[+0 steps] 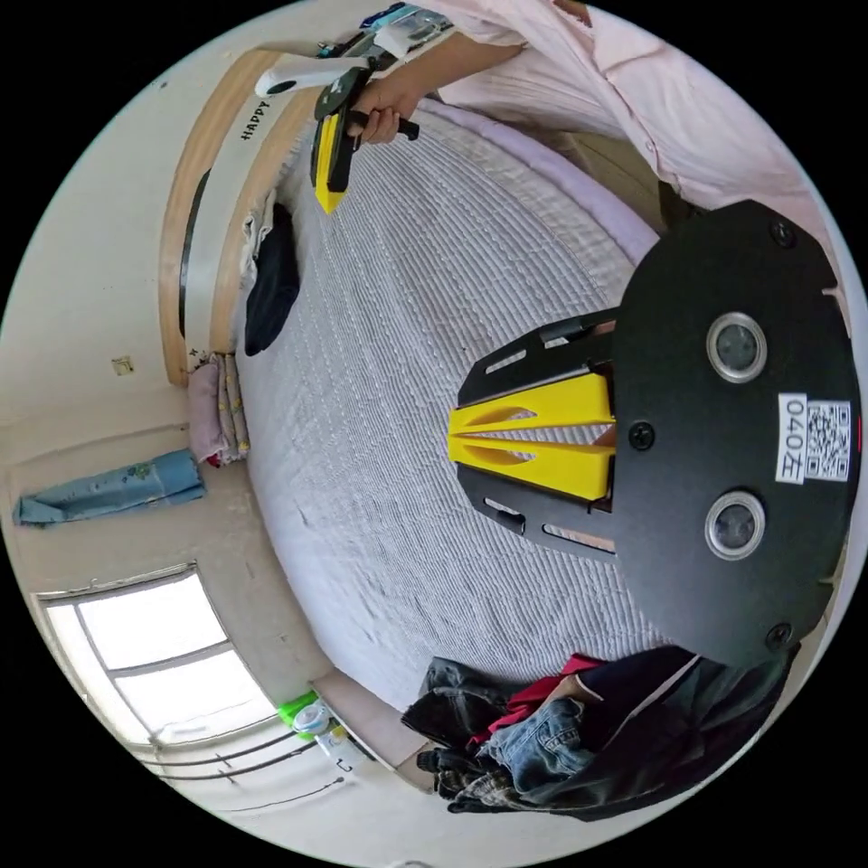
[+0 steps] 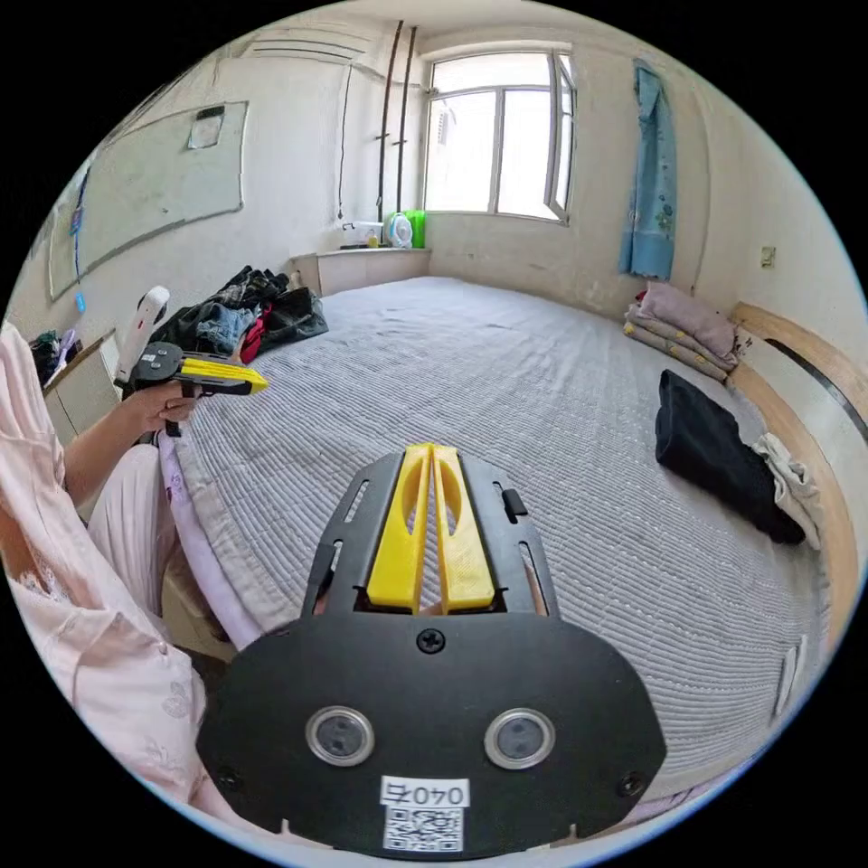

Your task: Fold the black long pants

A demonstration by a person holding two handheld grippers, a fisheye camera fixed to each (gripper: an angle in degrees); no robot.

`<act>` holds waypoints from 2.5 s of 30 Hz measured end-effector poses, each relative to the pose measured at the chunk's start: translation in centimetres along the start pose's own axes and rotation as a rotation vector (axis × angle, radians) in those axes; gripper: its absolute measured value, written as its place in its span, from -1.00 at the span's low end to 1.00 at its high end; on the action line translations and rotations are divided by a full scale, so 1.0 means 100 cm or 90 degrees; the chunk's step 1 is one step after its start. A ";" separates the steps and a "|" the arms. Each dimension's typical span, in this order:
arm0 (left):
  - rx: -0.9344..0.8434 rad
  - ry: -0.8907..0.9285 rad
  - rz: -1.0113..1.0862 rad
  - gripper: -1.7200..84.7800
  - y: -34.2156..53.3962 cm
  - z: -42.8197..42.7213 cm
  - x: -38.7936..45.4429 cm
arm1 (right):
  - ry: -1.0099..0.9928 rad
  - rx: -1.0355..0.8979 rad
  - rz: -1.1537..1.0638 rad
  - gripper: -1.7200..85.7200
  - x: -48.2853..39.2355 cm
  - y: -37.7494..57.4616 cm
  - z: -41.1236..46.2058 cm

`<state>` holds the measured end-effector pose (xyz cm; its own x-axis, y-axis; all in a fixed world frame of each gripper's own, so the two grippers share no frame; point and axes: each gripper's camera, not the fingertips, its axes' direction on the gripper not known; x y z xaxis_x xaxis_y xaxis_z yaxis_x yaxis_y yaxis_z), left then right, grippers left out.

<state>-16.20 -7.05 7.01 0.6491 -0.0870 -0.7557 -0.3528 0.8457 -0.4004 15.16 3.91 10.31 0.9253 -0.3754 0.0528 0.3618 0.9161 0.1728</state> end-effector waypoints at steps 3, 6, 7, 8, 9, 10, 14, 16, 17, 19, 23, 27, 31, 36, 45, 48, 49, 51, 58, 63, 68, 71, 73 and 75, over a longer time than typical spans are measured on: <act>0.092 0.001 -0.075 -0.98 0.039 -0.037 -0.010 | -0.035 0.027 0.012 -0.97 -0.024 0.007 -0.031; 0.138 0.020 -0.160 -0.98 0.089 -0.069 -0.010 | -0.010 0.047 -0.018 -0.98 -0.053 0.004 -0.066; 0.162 0.027 -0.179 -0.98 0.111 -0.079 -0.007 | -0.004 0.056 -0.020 -0.98 -0.059 0.003 -0.073; 0.168 0.029 -0.184 -0.98 0.120 -0.082 -0.005 | -0.001 0.074 -0.024 -0.98 -0.072 0.003 -0.087; 0.172 0.029 -0.199 -0.98 0.138 -0.088 0.000 | -0.005 0.087 -0.024 -0.98 -0.085 0.003 -0.100; 0.172 0.032 -0.208 -0.98 0.152 -0.093 0.005 | -0.006 0.094 -0.023 -0.98 -0.092 0.003 -0.107; 0.164 0.032 -0.175 -0.98 0.177 -0.109 0.018 | -0.004 0.114 -0.015 -0.98 -0.129 -0.003 -0.146; 0.153 -0.015 -0.126 -0.98 0.185 -0.116 0.022 | -0.016 0.096 -0.034 -0.98 -0.140 -0.009 -0.157; 0.154 -0.027 -0.118 -0.98 0.187 -0.116 0.022 | -0.009 0.088 -0.051 -0.98 -0.146 -0.013 -0.162; 0.157 -0.036 -0.088 -0.98 0.193 -0.112 0.015 | 0.004 0.070 -0.083 -0.98 -0.153 -0.020 -0.165; 0.162 -0.013 -0.051 -0.98 0.191 -0.087 -0.008 | -0.013 0.028 -0.133 -0.98 -0.156 -0.042 -0.148; 0.167 -0.015 -0.013 -0.98 0.181 -0.044 -0.044 | -0.010 -0.053 -0.178 -0.98 -0.151 -0.069 -0.100; 0.158 0.020 -0.033 -0.98 0.188 -0.003 -0.081 | -0.043 -0.083 -0.175 -0.98 -0.134 -0.091 -0.071; 0.121 0.045 -0.071 -0.98 0.217 0.017 -0.103 | -0.057 -0.077 -0.122 -0.98 -0.100 -0.123 -0.052; 0.163 -0.030 -0.092 -0.98 0.240 0.003 -0.120 | -0.138 0.058 -0.011 -0.98 -0.095 -0.191 -0.028; 0.181 -0.064 -0.110 -0.98 0.250 -0.004 -0.128 | -0.092 0.183 -0.007 -0.98 -0.101 -0.205 -0.029; 0.189 -0.064 -0.122 -0.98 0.253 -0.007 -0.133 | -0.089 0.201 -0.003 -0.98 -0.100 -0.208 -0.028; 0.202 -0.052 -0.142 -0.98 0.259 -0.010 -0.140 | -0.099 0.201 0.022 -0.98 -0.093 -0.222 -0.012; 0.240 -0.038 -0.203 -0.98 0.273 -0.023 -0.167 | -0.190 0.042 0.039 -0.98 -0.090 -0.242 0.010; 0.275 -0.025 -0.251 -0.98 0.284 -0.032 -0.185 | -0.276 0.110 0.030 -0.98 -0.089 -0.279 -0.090; 0.274 -0.066 -0.275 -0.98 0.285 -0.041 -0.189 | -0.285 0.102 0.002 -0.98 -0.122 -0.324 -0.108; 0.269 -0.137 -0.261 -0.98 0.291 -0.061 -0.189 | -0.319 0.103 -0.040 -0.98 -0.164 -0.351 -0.112; 0.239 -0.204 -0.231 -0.98 0.298 -0.077 -0.194 | -0.332 0.099 -0.089 -0.98 -0.198 -0.370 -0.112; 0.207 -0.271 -0.207 -0.98 0.306 -0.087 -0.200 | -0.329 0.087 -0.162 -0.98 -0.246 -0.396 -0.111</act>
<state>-45.79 15.97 5.40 0.9240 -0.2058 -0.3224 0.0874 0.9342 -0.3460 -20.66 -21.57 -8.74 0.6239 -0.6327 0.4588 0.5164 0.7744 0.3656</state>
